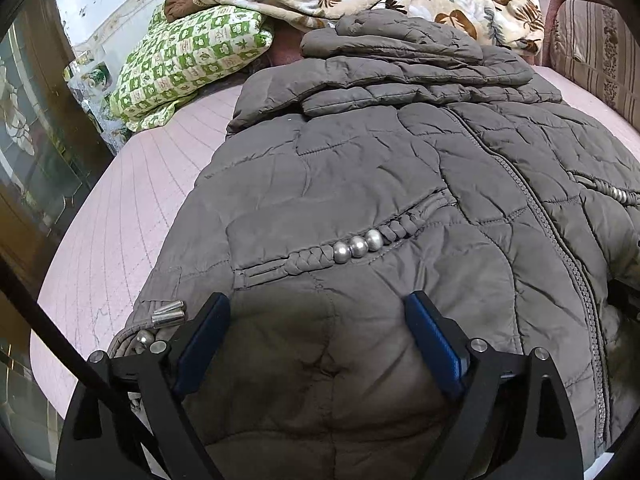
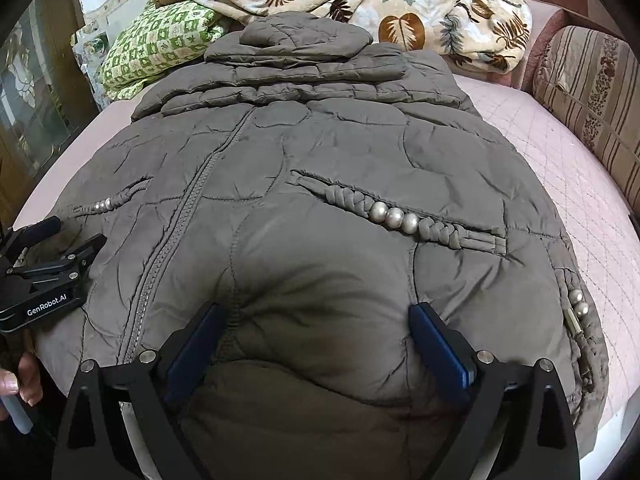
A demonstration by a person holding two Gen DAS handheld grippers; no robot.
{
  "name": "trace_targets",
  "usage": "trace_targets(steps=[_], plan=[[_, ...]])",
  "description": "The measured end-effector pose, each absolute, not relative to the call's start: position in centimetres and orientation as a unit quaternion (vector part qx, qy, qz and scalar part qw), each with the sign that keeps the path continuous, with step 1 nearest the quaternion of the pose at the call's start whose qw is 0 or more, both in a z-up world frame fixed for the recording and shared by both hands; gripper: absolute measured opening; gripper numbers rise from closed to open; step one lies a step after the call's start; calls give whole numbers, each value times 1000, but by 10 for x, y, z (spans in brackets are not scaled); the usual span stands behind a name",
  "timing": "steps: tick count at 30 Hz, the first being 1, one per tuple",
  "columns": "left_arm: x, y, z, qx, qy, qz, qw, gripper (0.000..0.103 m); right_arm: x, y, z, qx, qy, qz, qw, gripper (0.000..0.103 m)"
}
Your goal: Fold large clothes
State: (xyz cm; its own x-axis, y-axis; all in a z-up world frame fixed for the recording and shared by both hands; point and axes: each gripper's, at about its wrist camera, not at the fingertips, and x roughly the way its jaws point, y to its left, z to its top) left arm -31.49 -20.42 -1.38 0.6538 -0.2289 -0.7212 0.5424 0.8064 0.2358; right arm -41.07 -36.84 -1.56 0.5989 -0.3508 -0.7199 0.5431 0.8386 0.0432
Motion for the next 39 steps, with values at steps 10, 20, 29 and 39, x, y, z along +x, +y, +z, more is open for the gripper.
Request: trace_targets(steps=[10,20,29,39], plan=[[-316,-203,-14,220,347,-220,885,92,-409,-365,-20,117,354,-249,894,102],[-317,-194,-19,187,341,-216,895,96,-410,-365,-21,115,350,-239,898,102],[-332,-176,-19,157,344,-223,898,96,-411,-364,-20,118,352,-236,898,102],[-356,-153,-12,156,333,-246,897,96,-433,-359,-8,132,345,-212,905,102]])
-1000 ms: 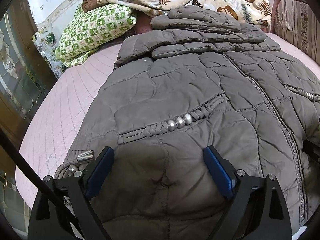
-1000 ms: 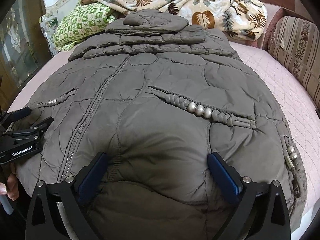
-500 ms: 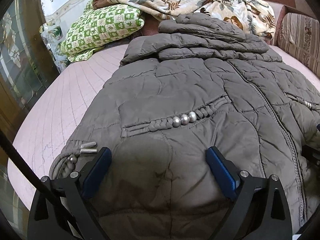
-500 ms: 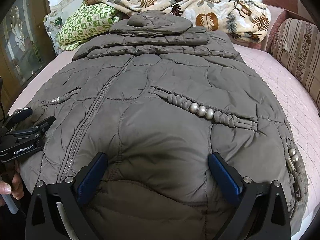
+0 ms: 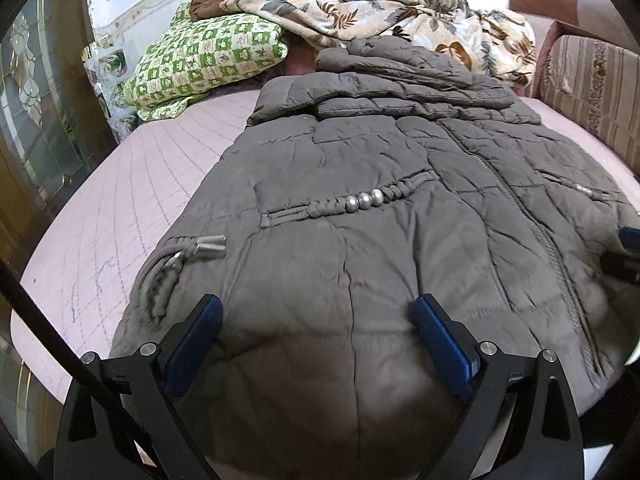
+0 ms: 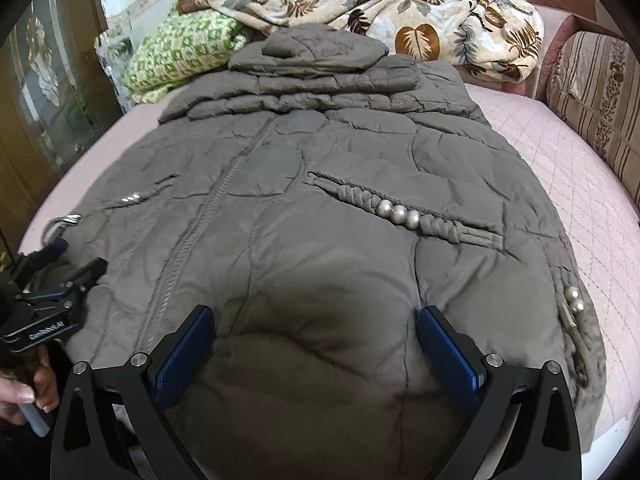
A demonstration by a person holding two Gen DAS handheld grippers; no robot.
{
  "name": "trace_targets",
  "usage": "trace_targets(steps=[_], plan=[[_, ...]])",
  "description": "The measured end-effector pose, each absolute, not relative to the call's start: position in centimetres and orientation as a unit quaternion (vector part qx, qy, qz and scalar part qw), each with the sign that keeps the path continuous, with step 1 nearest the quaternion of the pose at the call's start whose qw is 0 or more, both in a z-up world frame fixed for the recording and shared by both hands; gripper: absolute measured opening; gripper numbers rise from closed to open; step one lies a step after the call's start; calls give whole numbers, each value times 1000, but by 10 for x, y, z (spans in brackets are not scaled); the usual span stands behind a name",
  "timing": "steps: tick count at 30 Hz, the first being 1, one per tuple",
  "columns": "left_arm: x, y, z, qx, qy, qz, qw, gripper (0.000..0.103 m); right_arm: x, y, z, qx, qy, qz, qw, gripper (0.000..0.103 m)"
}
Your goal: Fold large clothes
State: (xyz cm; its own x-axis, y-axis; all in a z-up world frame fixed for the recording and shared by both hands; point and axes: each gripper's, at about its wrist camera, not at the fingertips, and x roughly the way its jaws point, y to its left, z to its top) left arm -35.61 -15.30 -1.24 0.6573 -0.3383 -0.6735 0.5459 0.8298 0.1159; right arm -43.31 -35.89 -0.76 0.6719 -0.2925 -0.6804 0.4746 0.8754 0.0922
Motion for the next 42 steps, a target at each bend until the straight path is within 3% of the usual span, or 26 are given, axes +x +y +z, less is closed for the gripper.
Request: trace_targets(steps=[12,15,17,19,25,27,29,36,40,42], plan=[[-348,-46,26,32,328,-184,926,96,-558,-424,32,243,214,-316,892,102],[-326,-16,13,-12,367,-159,916,79,-590,-454,14,323,204,-341,859,102],[-317,-4,2,-43,395,-157,904,70,-608,-469,-2,380,193,-341,838,95],[-314,5,-2,-82,409,-170,893,67,-618,-479,-13,424,183,-331,823,88],[-311,-6,-14,-114,439,-223,863,67,-616,-479,-31,472,180,-302,809,87],[-313,-8,-19,-118,448,-224,857,67,-613,-476,-31,463,189,-295,814,80],[-318,-12,-17,-110,445,-230,859,67,-605,-470,-35,466,199,-273,818,56],[-340,-41,-19,-56,431,-239,869,64,-575,-429,-47,457,219,-213,835,54],[-342,-47,-19,-43,422,-241,873,56,-569,-424,-44,432,221,-234,843,36],[-343,-49,-19,-33,418,-237,876,55,-571,-428,-49,445,214,-233,838,34]])
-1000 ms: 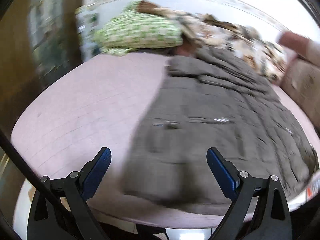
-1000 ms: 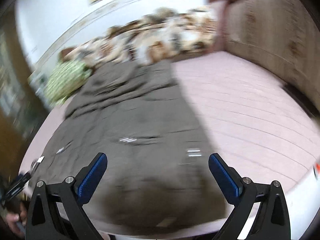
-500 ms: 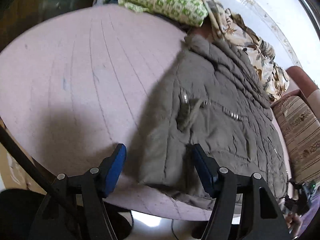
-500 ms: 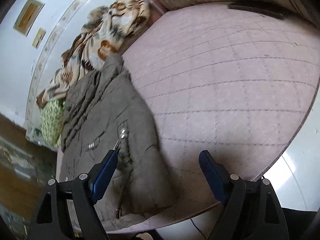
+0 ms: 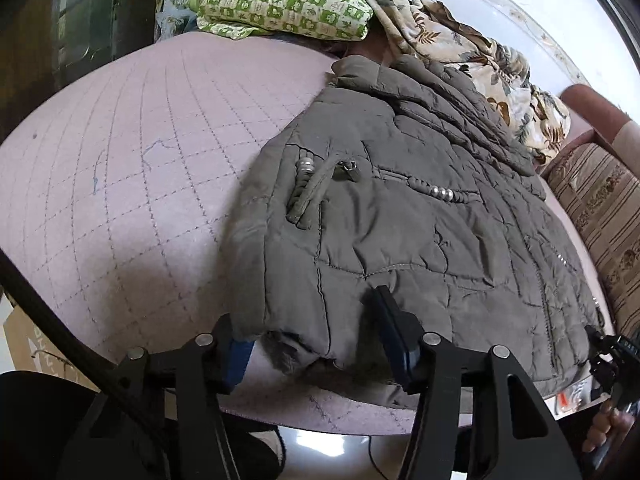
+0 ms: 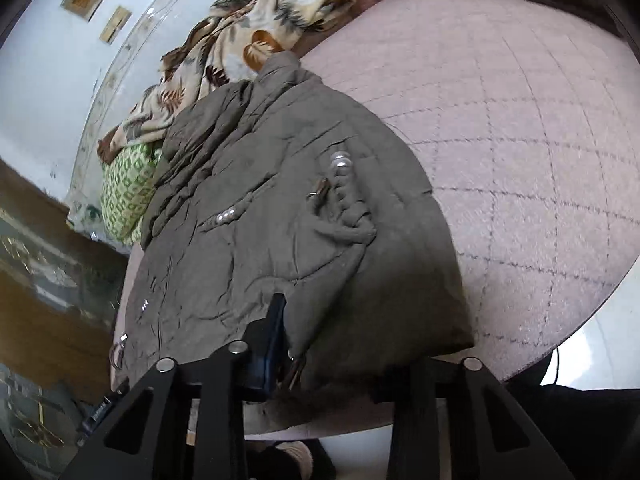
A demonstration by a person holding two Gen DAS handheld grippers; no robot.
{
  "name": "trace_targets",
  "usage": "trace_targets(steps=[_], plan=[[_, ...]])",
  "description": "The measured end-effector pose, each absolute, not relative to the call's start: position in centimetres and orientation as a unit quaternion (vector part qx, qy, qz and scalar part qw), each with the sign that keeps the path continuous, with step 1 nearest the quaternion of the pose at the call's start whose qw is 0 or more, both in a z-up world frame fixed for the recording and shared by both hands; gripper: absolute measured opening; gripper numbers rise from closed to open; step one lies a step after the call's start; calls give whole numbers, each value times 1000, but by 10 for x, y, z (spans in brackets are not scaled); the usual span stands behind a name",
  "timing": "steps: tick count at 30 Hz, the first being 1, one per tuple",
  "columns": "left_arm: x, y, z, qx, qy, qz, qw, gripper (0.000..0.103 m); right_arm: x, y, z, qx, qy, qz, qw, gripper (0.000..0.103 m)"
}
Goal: Fold large clothes
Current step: 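Grasp the jacket hem with the right tool while the left tool grasps the hem too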
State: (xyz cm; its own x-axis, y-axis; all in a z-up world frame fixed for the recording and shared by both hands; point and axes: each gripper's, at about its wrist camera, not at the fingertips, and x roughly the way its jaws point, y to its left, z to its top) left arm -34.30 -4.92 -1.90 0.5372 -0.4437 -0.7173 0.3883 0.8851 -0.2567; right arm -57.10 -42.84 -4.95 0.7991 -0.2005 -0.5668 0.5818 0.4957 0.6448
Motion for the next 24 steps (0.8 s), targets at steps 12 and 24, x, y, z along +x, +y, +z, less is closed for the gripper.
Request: trace_targets(steps=[12,24], plan=[[-351,-63,-21,3,397,-231,889,55,-576,-433,-57,456,188,-219,842,35],[-355,-72,-25,19,396,-219,892,78,-583,-447,-65,522,163,-176,818,48]])
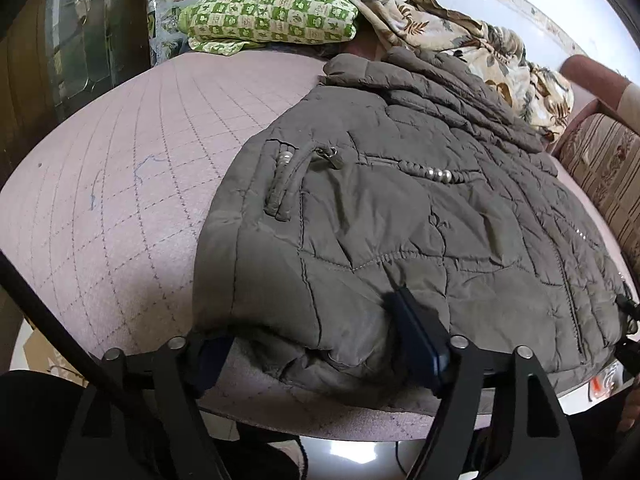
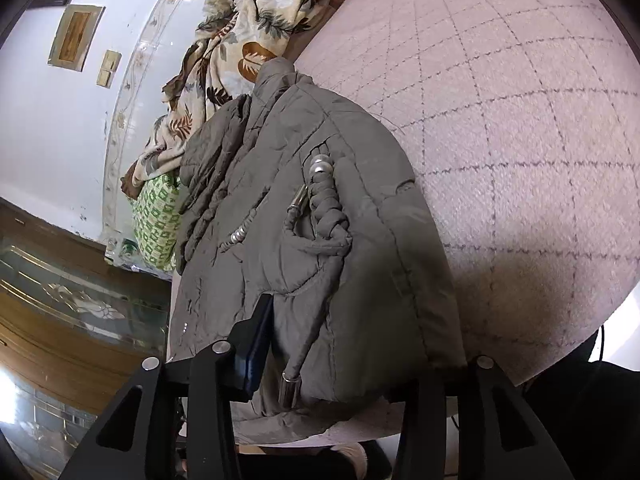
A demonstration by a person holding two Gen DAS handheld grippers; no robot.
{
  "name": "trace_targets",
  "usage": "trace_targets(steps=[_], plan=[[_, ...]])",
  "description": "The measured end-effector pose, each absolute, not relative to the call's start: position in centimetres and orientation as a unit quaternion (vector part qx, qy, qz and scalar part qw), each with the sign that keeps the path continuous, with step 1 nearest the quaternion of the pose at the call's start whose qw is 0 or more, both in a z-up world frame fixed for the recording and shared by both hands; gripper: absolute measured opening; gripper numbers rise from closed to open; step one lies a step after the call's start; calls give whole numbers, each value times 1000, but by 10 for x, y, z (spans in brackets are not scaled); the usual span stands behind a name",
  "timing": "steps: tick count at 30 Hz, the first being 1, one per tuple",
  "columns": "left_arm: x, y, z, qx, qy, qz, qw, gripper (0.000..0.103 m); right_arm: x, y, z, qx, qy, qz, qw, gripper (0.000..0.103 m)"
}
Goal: Fold large clothes
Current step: 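Grasp the jacket hem with the right tool while the left tool grasps the hem too, then lift the held hem with both tools and fold it over the jacket body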
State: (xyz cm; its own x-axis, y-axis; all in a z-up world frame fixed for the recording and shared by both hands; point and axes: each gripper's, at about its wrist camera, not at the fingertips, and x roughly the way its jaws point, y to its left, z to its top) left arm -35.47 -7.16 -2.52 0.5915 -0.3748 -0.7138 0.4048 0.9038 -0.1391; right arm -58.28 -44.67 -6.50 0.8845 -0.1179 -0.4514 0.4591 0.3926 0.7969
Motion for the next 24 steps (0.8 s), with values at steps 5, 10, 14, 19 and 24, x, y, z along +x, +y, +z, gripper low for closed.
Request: trace_targets(steps=[5,10,14,19,24], plan=[[-352,-74,-26,23,399,-210,892,82,-578,-441,-60,512,157,-174,826,70],[-352,-76,-25,31,396,-211,893,79,-564,-436,-51,486,169,-174,840,85],[-357,-81,-22,48,382,-220,897,68,-560,-429,-48,441,204,-216,847,38],[-363,-86,-18,65,359,-223,904,43,-565,-430,-48,447,188,-202,851,25],[-368,-88,-11,79,337,-226,911,26,-559,-411,-20,360,183,-213,890,21]])
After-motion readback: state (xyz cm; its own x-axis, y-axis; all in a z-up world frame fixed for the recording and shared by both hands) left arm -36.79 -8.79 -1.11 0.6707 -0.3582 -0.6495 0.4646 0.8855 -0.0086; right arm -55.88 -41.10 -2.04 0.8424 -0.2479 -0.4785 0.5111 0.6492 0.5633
